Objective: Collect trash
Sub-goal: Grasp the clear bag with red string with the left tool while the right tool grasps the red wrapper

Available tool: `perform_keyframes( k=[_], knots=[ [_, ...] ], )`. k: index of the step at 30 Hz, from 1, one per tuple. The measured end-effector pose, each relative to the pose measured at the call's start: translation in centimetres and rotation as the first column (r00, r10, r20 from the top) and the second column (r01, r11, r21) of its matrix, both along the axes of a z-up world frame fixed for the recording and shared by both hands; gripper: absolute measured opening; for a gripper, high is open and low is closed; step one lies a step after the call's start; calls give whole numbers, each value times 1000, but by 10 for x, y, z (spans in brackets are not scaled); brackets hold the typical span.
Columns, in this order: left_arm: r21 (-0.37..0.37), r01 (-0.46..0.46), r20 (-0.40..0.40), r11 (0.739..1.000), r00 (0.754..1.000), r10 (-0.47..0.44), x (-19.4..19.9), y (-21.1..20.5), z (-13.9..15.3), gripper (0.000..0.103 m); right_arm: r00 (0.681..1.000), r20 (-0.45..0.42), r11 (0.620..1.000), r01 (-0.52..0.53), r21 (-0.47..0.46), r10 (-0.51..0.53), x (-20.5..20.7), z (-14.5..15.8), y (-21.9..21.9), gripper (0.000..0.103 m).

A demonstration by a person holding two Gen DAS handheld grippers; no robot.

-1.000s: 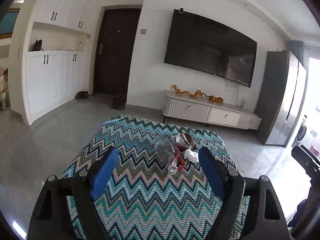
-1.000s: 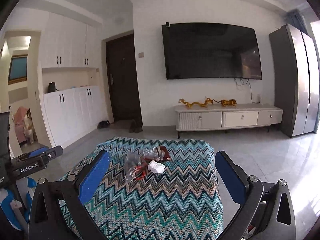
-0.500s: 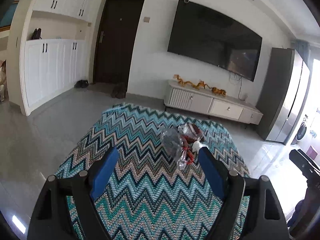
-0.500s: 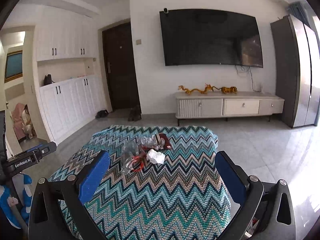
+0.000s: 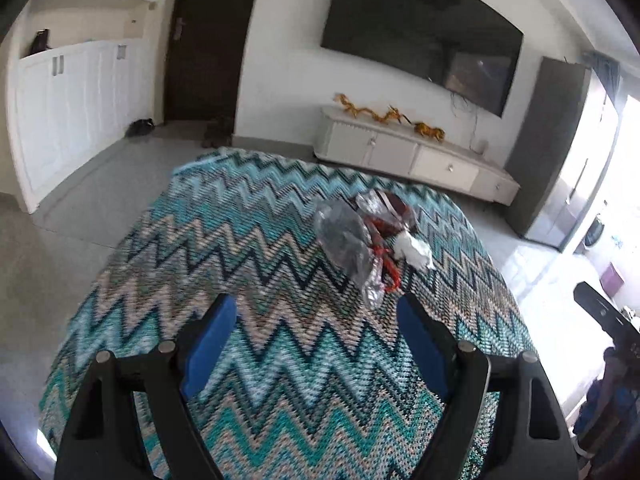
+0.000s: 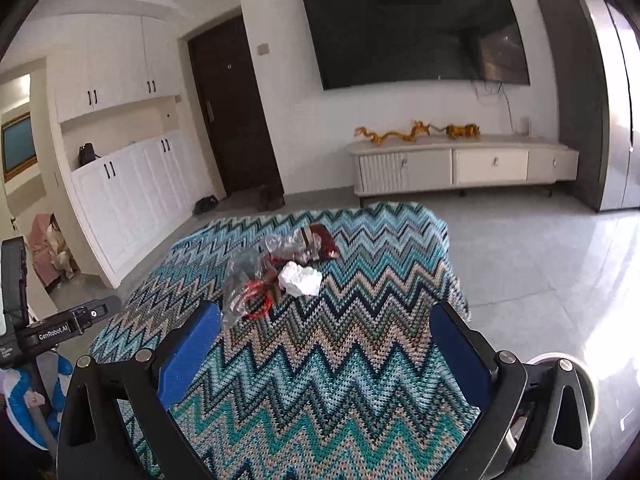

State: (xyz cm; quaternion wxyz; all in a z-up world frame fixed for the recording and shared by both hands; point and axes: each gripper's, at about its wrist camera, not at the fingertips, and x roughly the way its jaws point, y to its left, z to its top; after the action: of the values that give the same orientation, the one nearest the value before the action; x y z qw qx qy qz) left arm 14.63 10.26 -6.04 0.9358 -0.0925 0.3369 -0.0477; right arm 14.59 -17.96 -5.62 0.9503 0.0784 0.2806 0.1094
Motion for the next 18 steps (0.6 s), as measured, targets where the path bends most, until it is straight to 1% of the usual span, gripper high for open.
perform_keyframes(
  k=[5,7,11,14,18],
  knots=[
    [7,90,-57,996,994,-90,38,-24,-17,81,998,-43,999,-42,13,42,31,-13,1,93],
    [18,120,-68,993,991,-119,51,-33,-22,80,996,-56,998,-65,18,66,45,-17,4,87],
    [36,174,-102,984,980,-170,82,-52,-34,77,990,-88,993,-110,45,114,77,-29,12,82],
    [42,194,-129,980,974,-187,104,-60,-44,72,984,-111,988,-135,69,143,101,-36,18,80],
    [48,207,-151,977,969,-197,128,-63,-54,71,975,-136,983,-162,91,173,130,-46,28,79]
  ],
)
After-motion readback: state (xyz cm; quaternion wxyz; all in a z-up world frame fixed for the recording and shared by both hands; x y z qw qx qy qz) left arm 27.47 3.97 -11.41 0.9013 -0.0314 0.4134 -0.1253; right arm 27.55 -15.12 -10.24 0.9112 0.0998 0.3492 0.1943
